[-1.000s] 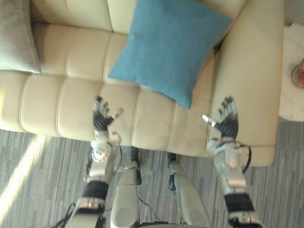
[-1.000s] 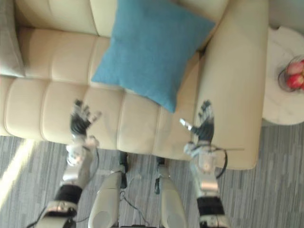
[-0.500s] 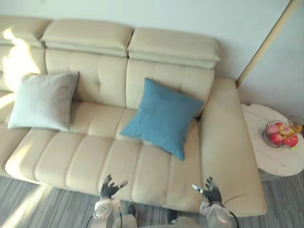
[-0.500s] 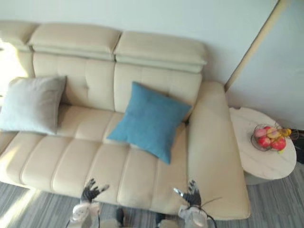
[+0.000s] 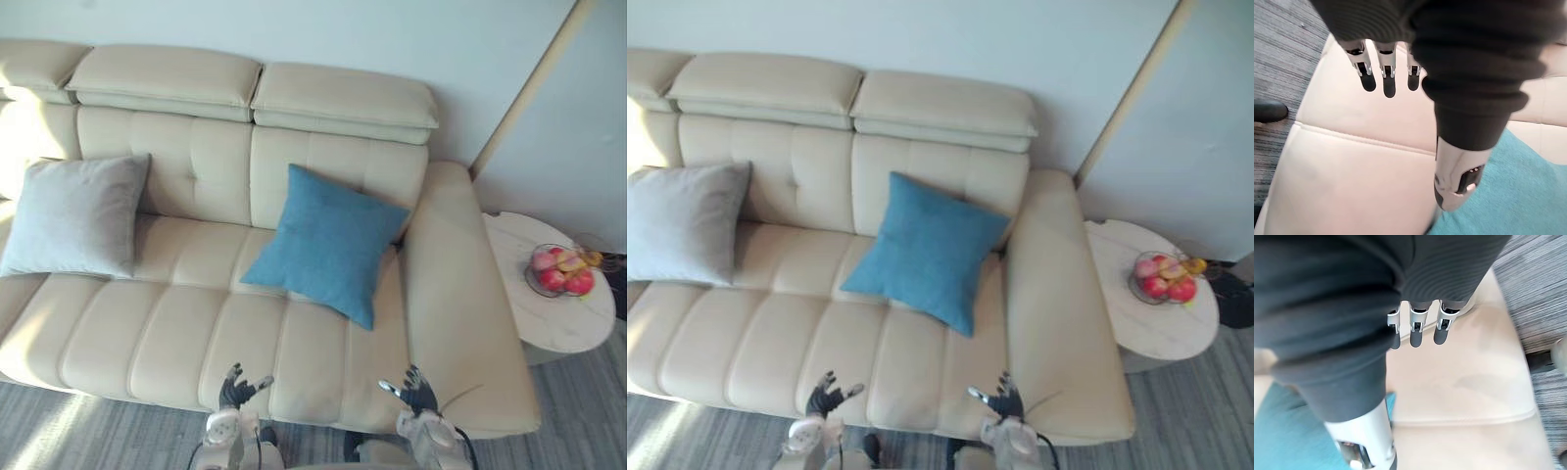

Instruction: Pick up cushions and gather them together orderly.

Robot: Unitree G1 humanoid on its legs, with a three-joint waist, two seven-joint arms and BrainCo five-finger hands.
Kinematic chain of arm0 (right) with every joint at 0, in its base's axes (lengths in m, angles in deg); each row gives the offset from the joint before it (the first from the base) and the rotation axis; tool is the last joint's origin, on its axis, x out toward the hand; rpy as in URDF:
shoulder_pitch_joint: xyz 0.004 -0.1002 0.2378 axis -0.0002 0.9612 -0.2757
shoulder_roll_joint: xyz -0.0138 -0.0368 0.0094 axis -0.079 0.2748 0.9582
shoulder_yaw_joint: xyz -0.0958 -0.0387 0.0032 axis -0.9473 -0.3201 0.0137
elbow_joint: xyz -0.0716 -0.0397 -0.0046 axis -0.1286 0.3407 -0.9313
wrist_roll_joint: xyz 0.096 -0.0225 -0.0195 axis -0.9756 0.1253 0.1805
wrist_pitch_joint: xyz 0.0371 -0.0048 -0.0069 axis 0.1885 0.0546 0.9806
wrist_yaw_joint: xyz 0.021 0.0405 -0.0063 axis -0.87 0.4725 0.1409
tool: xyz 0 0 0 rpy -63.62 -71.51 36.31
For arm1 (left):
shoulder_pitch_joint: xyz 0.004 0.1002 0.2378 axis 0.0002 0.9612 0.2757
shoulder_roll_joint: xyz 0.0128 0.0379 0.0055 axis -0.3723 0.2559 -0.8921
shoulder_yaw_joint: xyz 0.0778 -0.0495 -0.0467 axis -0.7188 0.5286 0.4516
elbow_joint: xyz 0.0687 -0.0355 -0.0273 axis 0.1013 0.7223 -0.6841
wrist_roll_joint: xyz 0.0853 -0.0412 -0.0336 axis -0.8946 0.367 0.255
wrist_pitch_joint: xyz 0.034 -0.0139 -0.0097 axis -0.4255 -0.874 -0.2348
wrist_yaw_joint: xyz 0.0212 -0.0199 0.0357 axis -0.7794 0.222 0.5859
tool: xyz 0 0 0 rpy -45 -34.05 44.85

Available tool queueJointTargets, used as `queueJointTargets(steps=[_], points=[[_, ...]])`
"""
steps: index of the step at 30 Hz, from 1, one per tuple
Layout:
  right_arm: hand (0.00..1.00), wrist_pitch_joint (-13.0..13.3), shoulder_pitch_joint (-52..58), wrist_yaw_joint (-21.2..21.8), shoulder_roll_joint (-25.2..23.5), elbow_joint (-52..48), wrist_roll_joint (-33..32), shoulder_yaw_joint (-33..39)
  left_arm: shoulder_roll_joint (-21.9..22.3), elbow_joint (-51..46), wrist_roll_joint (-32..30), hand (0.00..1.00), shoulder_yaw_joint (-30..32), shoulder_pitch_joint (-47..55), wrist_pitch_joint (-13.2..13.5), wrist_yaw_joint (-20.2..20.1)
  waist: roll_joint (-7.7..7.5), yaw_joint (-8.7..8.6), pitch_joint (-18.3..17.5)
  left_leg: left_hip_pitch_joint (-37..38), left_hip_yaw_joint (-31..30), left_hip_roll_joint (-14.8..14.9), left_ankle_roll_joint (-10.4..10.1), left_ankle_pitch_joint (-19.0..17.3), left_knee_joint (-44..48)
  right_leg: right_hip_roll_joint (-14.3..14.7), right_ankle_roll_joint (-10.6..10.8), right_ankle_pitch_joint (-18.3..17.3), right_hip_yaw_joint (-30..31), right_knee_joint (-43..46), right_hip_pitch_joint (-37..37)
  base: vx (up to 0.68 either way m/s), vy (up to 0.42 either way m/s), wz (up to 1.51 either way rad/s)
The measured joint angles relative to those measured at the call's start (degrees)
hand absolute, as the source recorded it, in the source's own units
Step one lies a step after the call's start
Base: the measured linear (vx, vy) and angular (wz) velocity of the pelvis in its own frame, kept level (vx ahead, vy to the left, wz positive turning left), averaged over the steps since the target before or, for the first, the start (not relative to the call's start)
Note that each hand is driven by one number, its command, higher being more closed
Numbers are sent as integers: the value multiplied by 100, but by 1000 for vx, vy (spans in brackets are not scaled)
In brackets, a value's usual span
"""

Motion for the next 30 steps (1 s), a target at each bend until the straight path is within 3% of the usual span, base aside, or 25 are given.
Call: queueJointTargets(steps=[1,2,3,4,5,6,7,8,9,11,13,14,15,16,17,18,19,21,22,23,24,25,30], points=[[0,-2,18,1,-13,16,0,0,-8,-41,18,0,4,15,0,0,-52,19,-23,-20,-13,-7,-1,1,46,-72,42,-60,14,258,35,-121,-198,52],[0,1,64,-2,-45,50,-1,0,-35,-133,75,0,57,111,4,1,-199,82,-119,-291,-29,-16,-8,41,368,-352,168,-164,108,781,264,-106,-215,21],[0,3,57,-2,-49,48,0,1,-35,-142,81,0,80,135,0,2,-231,88,-137,-402,-23,-13,-8,41,494,-436,208,-73,142,760,326,-130,-236,6],[0,2,26,-2,-54,59,1,4,-30,-155,93,0,128,156,-13,7,-327,130,-180,-622,22,12,-10,40,753,-559,453,39,260,549,450,-190,-186,-36],[0,-13,-110,-26,16,125,2,42,71,-119,108,0,285,186,-87,5,-139,306,-85,-823,91,226,-8,37,1094,-287,521,-100,223,284,464,-319,-173,-50],[0,-19,-113,-90,102,211,2,55,259,-115,132,0,293,342,-107,8,71,361,-56,-815,0,305,92,122,932,-111,432,-286,185,-139,632,-272,-121,-43],[0,-19,-105,-113,179,212,3,54,294,-120,140,0,252,378,-104,10,142,360,-87,-803,23,337,21,248,843,-95,403,-410,169,-270,691,-297,-192,-10],[0,-17,-135,-146,239,197,4,44,306,-158,185,0,114,321,-87,12,144,360,-60,-961,145,426,-190,397,800,-81,323,-801,19,-513,702,-188,-198,-2],[0,-16,-234,-168,289,197,4,32,291,-124,190,0,34,236,-90,13,264,366,16,-1085,144,539,-298,469,810,32,301,-984,-123,-663,717,-245,-233,-4],[0,-15,-243,-214,282,196,20,2,325,-47,186,0,-24,208,-96,11,361,361,125,-1151,93,787,-327,757,791,265,269,-987,-328,-789,737,-339,-181,-10],[0,-16,-211,-231,243,196,23,-1,255,-81,188,0,-119,227,-95,8,317,321,178,-1099,-89,810,-371,1314,451,303,-47,-956,-567,-937,797,-342,-215,27],[0,-4,-107,-231,202,197,14,10,229,-80,187,0,-163,177,-97,-5,137,249,148,-1055,-280,679,-479,1562,115,215,-363,-994,-828,-1235,840,-287,-210,25],[0,-9,-100,-243,281,202,9,33,287,-121,183,0,-146,125,-96,-12,80,298,192,-1225,-301,675,-298,939,725,199,-590,-1059,-982,-1502,856,-224,-168,11],[0,-10,-111,-238,316,203,9,35,308,-119,182,0,-145,104,-106,-16,132,299,226,-1263,-350,690,-235,756,995,199,-627,-989,-1030,-1500,822,-309,-50,-11],[0,-19,-43,-227,342,204,9,36,309,-120,181,0,-147,100,-116,-39,165,265,274,-1284,-383,644,-93,219,1801,132,-643,-866,-1057,-1523,751,-291,30,0],[0,-25,34,-219,339,205,10,33,308,-117,181,0,-144,120,-118,-38,139,265,267,-1256,-382,643,-83,-7,2130,102,-633,-817,-1056,-1554,700,-467,99,6],[0,-63,183,-156,341,287,13,36,312,-102,181,0,-146,198,-116,-44,160,224,234,-897,-459,654,-135,-585,2699,72,-615,-684,-1031,-1746,713,-305,117,7],[0,-60,233,-97,346,377,17,40,314,-26,180,0,-140,258,-116,-61,228,178,176,-595,-550,632,-181,-907,2660,78,-542,-577,-1032,-1874,693,-188,165,10],[0,-64,236,-59,371,566,23,51,311,94,177,0,-131,311,-120,-89,327,132,96,-201,-585,581,-296,-1240,2139,119,-390,-485,-1016,-1971,640,-163,267,7],[0,-78,182,-19,338,867,101,116,269,194,172,0,-124,355,-115,-136,302,97,55,99,-520,391,-461,-1437,1293,119,-238,-293,-798,-2054,526,-129,222,-2],[0,-106,176,5,329,911,169,155,217,209,171,0,-122,325,-114,-135,313,92,30,119,-490,318,-478,-1371,1116,89,-216,-202,-701,-2189,528,-87,210,-8],[0,-112,200,106,314,1005,250,211,44,378,136,0,-126,398,-117,-153,244,19,-83,319,-446,85,-381,-1020,624,88,-109,196,-560,-2820,745,-17,126,-5],[0,-117,235,127,448,1376,408,270,-123,679,53,0,-130,493,-121,-171,311,-20,-180,541,-447,-198,-244,-899,459,28,-7,846,-412,-3864,1337,-7,162,0]])
